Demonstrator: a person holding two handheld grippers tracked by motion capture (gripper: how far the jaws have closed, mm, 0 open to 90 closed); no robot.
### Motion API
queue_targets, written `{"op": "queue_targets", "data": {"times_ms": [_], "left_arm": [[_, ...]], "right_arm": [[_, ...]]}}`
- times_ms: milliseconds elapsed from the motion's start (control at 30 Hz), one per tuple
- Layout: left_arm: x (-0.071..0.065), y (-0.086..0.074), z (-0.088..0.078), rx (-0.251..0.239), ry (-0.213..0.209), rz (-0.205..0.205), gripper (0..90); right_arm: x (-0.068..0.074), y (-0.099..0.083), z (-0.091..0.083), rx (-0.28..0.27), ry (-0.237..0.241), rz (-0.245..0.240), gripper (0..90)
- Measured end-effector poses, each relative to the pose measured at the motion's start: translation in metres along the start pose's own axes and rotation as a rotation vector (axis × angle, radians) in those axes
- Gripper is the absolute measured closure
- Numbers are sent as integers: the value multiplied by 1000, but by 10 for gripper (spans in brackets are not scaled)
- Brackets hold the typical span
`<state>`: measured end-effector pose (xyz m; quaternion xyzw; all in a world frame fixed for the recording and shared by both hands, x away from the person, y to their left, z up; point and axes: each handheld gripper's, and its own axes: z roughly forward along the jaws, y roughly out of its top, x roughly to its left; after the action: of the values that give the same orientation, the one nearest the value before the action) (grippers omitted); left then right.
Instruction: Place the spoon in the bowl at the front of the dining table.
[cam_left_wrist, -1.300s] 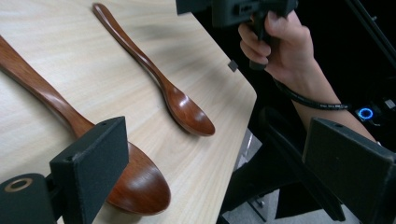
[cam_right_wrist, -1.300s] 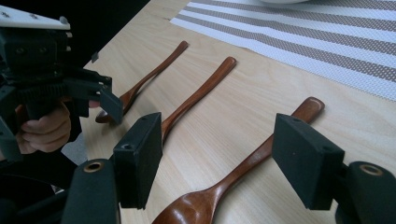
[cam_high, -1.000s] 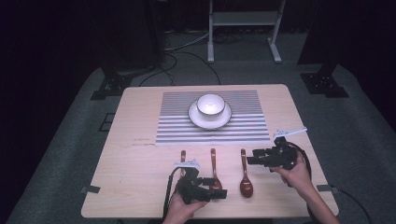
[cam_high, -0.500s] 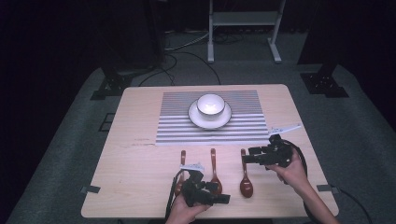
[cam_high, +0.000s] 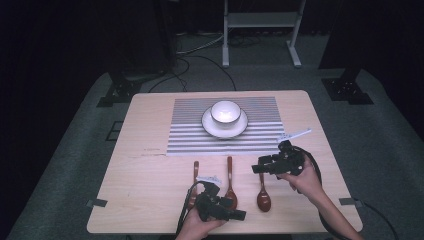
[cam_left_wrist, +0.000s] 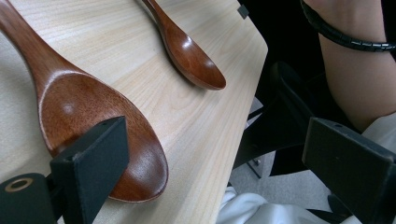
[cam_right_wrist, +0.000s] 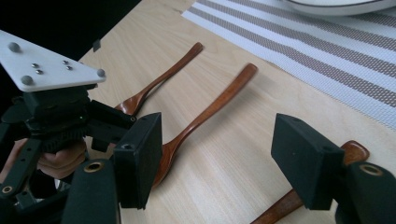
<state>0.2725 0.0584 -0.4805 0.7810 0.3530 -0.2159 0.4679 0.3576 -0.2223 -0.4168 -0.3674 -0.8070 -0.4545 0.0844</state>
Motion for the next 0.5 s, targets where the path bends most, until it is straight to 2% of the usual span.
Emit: {"op": "queue_targets", "data": {"times_ms": [233,500], "left_arm": [[1,-1,0,-3,-3,-2,61],[1,-1,-1,-3,-5,-3,61]], "right_arm": [[-4,5,15,50,4,11,326],[-10,11,25,65,-1,34,326]]}}
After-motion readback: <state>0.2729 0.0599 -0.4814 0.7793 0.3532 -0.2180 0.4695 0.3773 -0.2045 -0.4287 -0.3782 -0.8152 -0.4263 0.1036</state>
